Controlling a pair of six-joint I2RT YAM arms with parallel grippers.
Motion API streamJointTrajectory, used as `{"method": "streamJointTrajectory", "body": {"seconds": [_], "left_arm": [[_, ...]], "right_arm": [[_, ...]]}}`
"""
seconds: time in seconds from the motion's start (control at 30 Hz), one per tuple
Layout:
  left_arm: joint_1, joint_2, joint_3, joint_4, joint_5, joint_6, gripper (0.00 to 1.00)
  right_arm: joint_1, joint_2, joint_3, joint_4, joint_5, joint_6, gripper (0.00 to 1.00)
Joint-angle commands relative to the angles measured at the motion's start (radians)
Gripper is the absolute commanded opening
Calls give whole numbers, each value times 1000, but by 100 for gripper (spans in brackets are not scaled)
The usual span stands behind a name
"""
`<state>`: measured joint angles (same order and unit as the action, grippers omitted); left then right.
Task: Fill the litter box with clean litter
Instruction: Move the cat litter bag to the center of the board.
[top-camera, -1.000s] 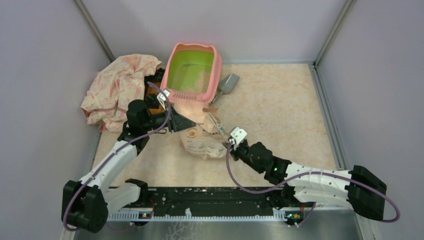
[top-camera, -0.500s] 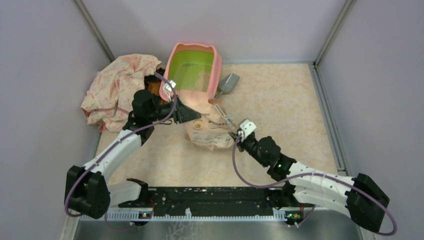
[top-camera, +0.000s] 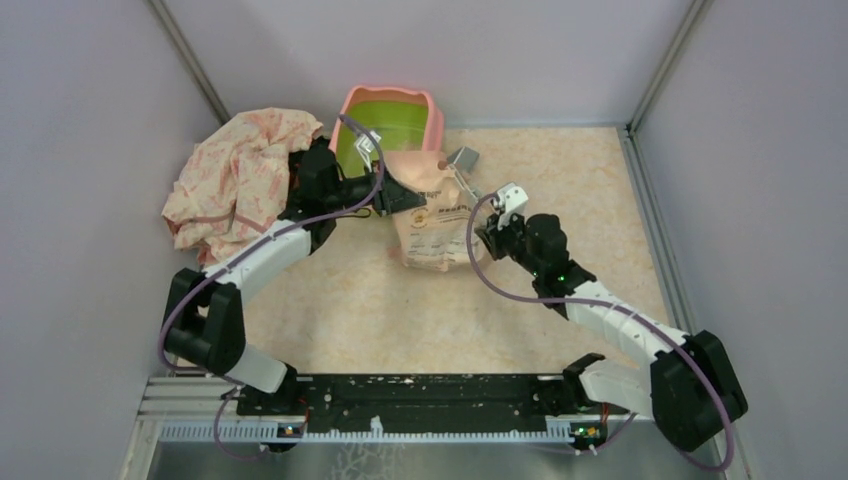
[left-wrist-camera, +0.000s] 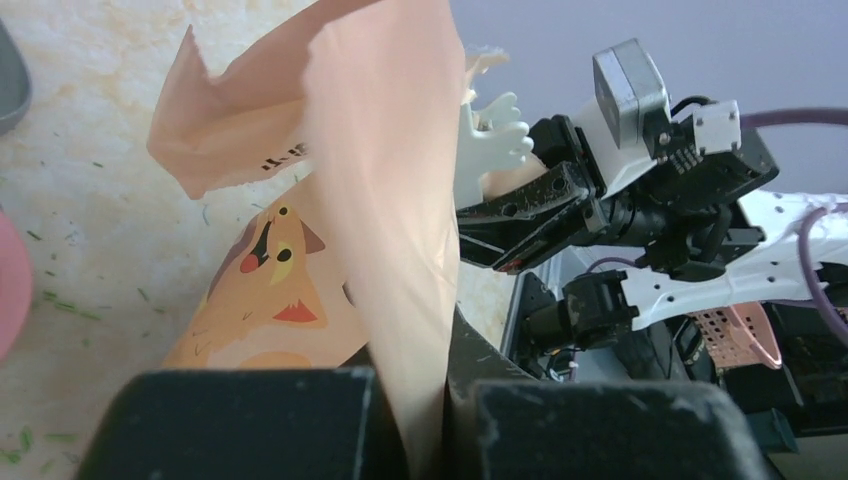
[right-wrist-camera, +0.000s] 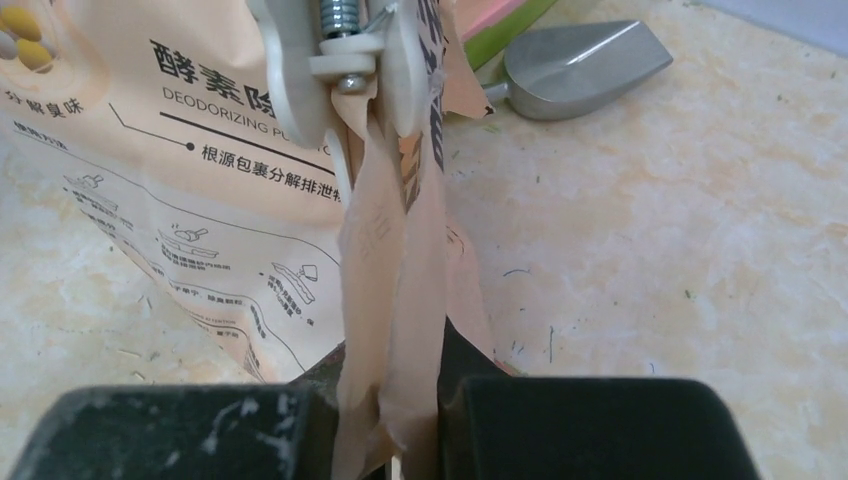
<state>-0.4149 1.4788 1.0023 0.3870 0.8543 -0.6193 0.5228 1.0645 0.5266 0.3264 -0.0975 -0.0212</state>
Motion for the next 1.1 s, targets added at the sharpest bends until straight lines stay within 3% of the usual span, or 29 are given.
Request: {"method": "streamJointTrajectory", "body": {"seconds": [0.0,0.27,0.4,0.43,0.57,0.77,1.07], "left_arm": [[-19,32,109,70,39,25,0],[21,134,123,10,-33,62,1],[81,168,88,23,-33,29,7],[95,170,82,24,-26,26,11],[130,174,86,-14,-3,43,26],[149,168,161,-158,9,126,43],[204,55,142,-244,-57,139,44]], "right_arm": [[-86,51,194,192,-88,72,0],[-199,261,335,156,-213,149,0],[-217,349,404,81,-247,157,20],[-217,352,408,68,-249,161,30],[-219,338,414,33,-246,177,48],[-219,342,459,-75,-265,175,52],[-220,298,434,-151,-235,190,59]]}}
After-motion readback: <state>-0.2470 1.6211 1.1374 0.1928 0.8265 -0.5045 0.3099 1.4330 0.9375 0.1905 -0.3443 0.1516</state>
